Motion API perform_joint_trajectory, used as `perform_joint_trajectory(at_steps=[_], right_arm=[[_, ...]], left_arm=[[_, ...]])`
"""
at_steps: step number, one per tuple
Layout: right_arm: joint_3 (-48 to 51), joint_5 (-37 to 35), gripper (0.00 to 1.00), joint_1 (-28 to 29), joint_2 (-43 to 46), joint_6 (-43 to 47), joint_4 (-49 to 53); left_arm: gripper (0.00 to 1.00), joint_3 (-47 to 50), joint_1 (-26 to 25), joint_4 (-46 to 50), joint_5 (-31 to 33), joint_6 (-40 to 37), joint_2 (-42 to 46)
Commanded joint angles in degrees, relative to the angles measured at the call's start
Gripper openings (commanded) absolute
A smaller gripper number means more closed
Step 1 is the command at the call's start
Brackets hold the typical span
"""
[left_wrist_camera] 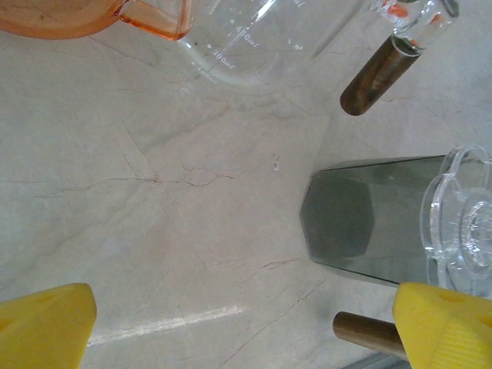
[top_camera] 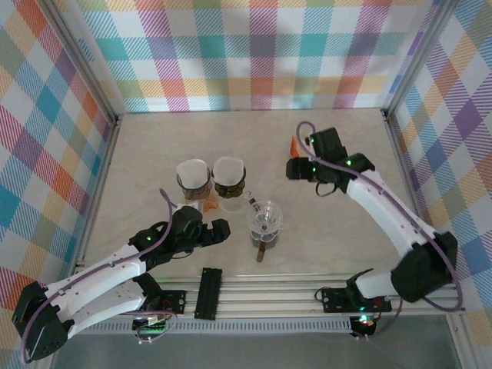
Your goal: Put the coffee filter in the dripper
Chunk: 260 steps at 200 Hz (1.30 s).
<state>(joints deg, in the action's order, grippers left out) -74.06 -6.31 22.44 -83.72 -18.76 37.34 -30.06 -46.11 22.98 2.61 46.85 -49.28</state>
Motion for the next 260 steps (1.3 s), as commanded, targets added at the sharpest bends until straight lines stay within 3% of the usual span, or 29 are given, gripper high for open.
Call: perform_joint_trajectory(at_steps=[1,35,147,260], right_arm=[[-4.17,-4.45,0.66,-2.27,-8.28,5.35,-4.26],[-9.44,-5.43,0.53,-4.74,-16.89,6.5,-7.01],[-18.79,-1.91,0.31,-4.86,-28.55,8.46,-8.02],[-22.27,-2.4,0.25,-4.86,-32.81,8.19,-7.03]], left_arm=[[0.99,-1.41,-0.37,1.02,0.12,-0.09,-0.16],[0.99,-1.23,-0.37,1.36,0.85,0.03,0.17],[0.99,-1.75,-0.24,1.18,1.61,-0.55,-3.04],[0.99,-1.99,-0.18,0.88,1.52,-0.6,-4.38]])
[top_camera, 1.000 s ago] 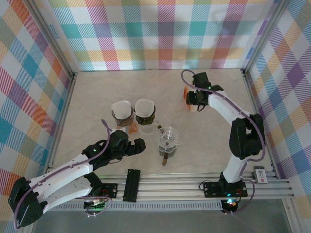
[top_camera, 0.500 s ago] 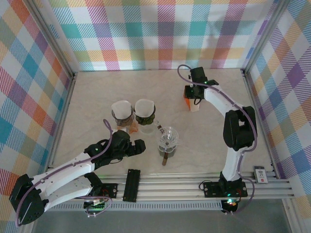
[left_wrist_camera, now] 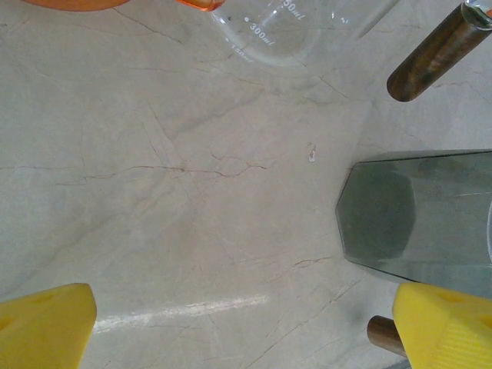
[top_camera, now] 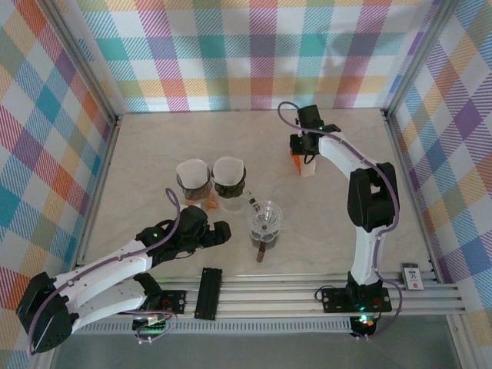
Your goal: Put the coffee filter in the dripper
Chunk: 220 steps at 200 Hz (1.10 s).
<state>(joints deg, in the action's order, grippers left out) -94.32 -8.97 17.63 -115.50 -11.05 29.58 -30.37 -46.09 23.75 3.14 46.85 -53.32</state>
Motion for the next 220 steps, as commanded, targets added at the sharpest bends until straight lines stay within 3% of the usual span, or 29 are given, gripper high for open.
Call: perform_joint_trajectory(at_steps=[1,83,137,220], right_arm=[[-2.0,0.23,0.25,-0.05,-1.08,0.49,0.78],[-0.87,-1.05,0.14,-0.06,0.01,0.33,0.11],[0.78,-2.49,0.0,-0.05,1.71,0.35,-0.53],[6.55,-3.89,0.0,0.01,10.63,-2.36,2.85]], left_arm=[[0.99,-1.65,-0.22,0.09,0.99,-0.61,-0.31],[0.99,-1.62,-0.23,0.07,0.98,-0.64,-0.4],[0.99,-1.7,-0.15,-0.1,0.71,-0.55,-0.41],[0.99,-2.53,-0.17,0.27,0.23,-1.04,0.02]])
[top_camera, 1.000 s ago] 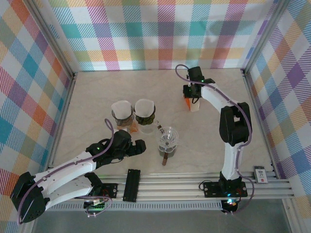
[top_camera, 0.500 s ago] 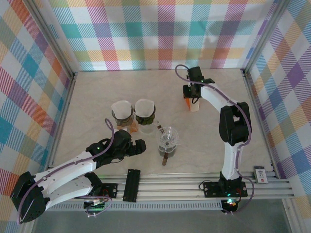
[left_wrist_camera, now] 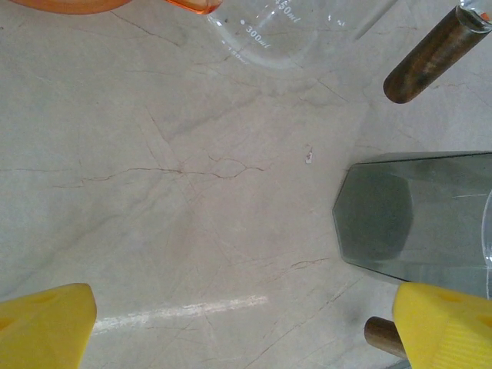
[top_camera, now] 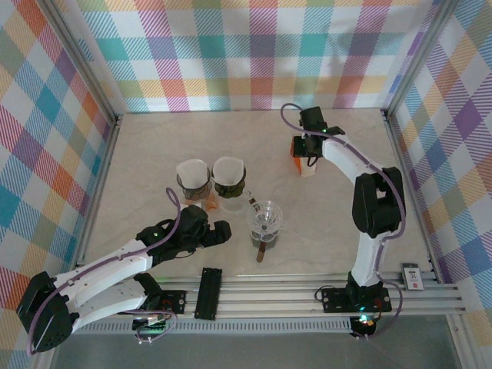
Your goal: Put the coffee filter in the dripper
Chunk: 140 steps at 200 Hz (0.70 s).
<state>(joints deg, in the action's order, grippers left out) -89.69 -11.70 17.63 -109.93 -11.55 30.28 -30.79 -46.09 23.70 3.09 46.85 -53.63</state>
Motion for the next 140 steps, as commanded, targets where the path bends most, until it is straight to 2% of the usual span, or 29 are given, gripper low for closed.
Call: perform_joint_trajectory(at_steps=[1,80,110,140], right_arm=[[2.04,-1.19,0.0,-0.02,5.24,-1.96,2.28],[18.81,1.61,0.0,3.06,27.79,-7.05,5.59],[21.02,6.83,0.0,6.68,35.92,-6.4,9.05],[19.02,11.38,0.0,10.9,42.95,-4.57,14.82]], left_arm=[[0.99,-2.1,-0.2,0.3,0.26,-1.01,0.34],[0.99,-4.4,-0.16,2.0,-0.55,-1.99,1.92],[1.0,-5.49,-0.15,4.03,0.7,-3.32,3.39],[1.0,-6.6,-0.2,6.2,2.53,-3.44,5.2]])
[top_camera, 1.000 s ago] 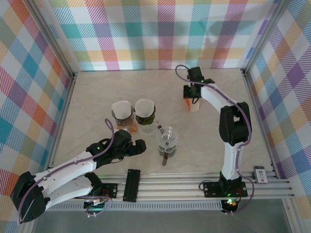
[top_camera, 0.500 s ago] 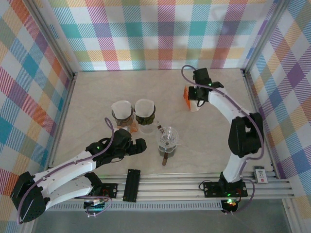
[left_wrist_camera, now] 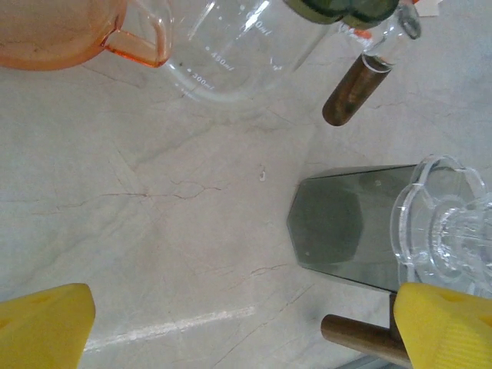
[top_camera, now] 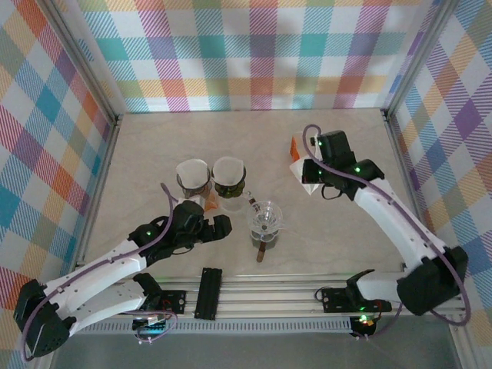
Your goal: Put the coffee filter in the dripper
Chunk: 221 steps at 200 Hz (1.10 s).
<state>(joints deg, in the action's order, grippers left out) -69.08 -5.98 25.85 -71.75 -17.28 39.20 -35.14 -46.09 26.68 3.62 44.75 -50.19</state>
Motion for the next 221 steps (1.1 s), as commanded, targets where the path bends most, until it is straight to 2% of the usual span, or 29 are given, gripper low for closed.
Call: perform_joint_trajectory(at_steps=[1,38,81,134,221], right_arm=[[-1.68,5.77,0.0,2.83,4.99,1.17,6.03],[-6.39,9.32,0.0,6.74,9.73,1.8,14.46],[-12.75,13.27,0.0,10.91,7.67,2.86,25.71],[-22.09,6.79,0.0,18.91,-0.2,4.17,37.13],[-32.05,4.05,0.0,25.76,-13.51,5.3,42.21]], left_arm=[[1.0,-2.24,-0.17,3.3,2.09,-1.29,1.81],[1.0,-3.88,-0.17,5.61,2.92,-1.31,1.86],[1.0,-5.4,-0.16,7.04,3.29,-2.06,2.87],[1.0,-4.39,-0.16,6.18,3.37,-1.71,4.32],[1.0,-2.24,-0.23,5.14,1.55,-2.32,7.32]])
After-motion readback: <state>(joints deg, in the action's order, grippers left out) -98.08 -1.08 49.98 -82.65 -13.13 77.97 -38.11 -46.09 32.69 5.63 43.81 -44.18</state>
